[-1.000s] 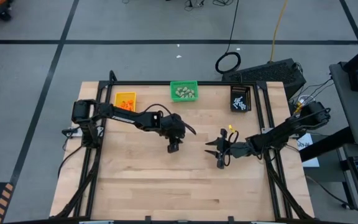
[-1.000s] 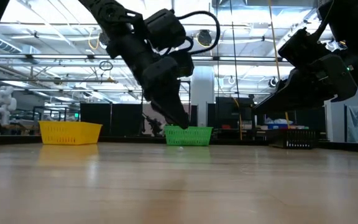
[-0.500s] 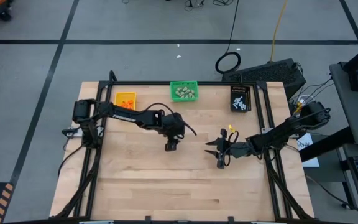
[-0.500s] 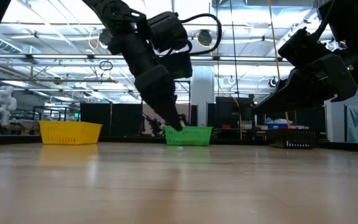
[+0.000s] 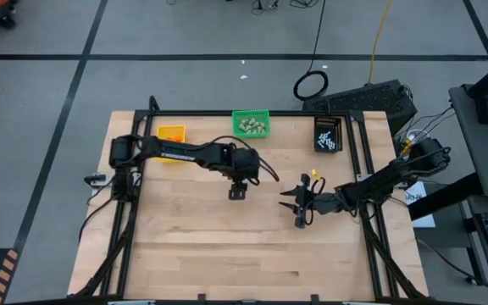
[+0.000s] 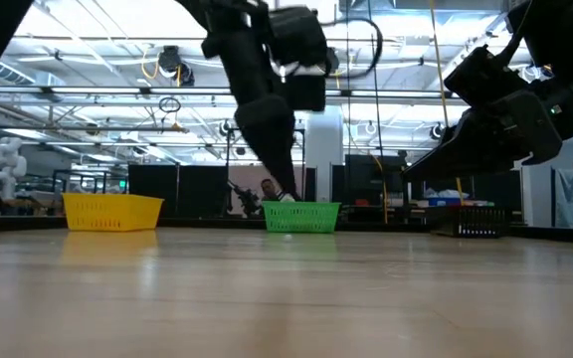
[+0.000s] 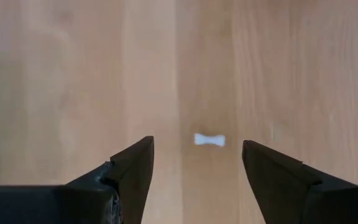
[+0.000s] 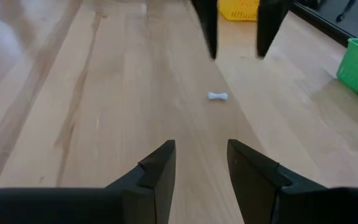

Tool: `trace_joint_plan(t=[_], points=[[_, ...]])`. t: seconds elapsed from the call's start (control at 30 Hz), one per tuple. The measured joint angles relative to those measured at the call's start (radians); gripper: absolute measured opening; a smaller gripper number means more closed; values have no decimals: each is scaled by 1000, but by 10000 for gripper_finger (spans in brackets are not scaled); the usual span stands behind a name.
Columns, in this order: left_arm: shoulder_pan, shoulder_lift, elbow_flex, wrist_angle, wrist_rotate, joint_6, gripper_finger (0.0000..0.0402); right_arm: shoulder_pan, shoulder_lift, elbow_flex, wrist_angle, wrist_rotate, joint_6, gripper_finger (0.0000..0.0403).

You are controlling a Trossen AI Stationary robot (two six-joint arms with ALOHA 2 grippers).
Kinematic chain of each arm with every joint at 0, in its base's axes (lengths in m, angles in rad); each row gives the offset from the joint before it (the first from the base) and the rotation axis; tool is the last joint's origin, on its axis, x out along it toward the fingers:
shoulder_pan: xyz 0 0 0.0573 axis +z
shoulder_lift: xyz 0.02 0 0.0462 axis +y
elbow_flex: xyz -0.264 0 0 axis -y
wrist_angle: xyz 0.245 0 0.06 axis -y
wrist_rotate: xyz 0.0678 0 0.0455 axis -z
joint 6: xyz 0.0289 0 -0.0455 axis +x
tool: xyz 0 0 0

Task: Sort Halloween decoration
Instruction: Put the white bone toy into the black bin

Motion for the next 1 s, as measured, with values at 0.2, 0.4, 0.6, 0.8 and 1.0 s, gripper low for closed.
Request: trace_joint_plan(t=[0.2,0.4,0.6,0.8,1.0], points=[[-5,78,1,-1,27,7,246,0,0,0,-5,-2,0,130],[-17,111,0,4,32,3,246,0,0,0,-13,-3,0,130],[-17,120,0,25,31,-16,246,0,0,0,-19,-3,0,130],[-17,120,0,40,31,2,246,0,0,0,-19,-3,0,130],[-17,127,0,47,48,12,246,0,0,0,-19,-3,0,130]])
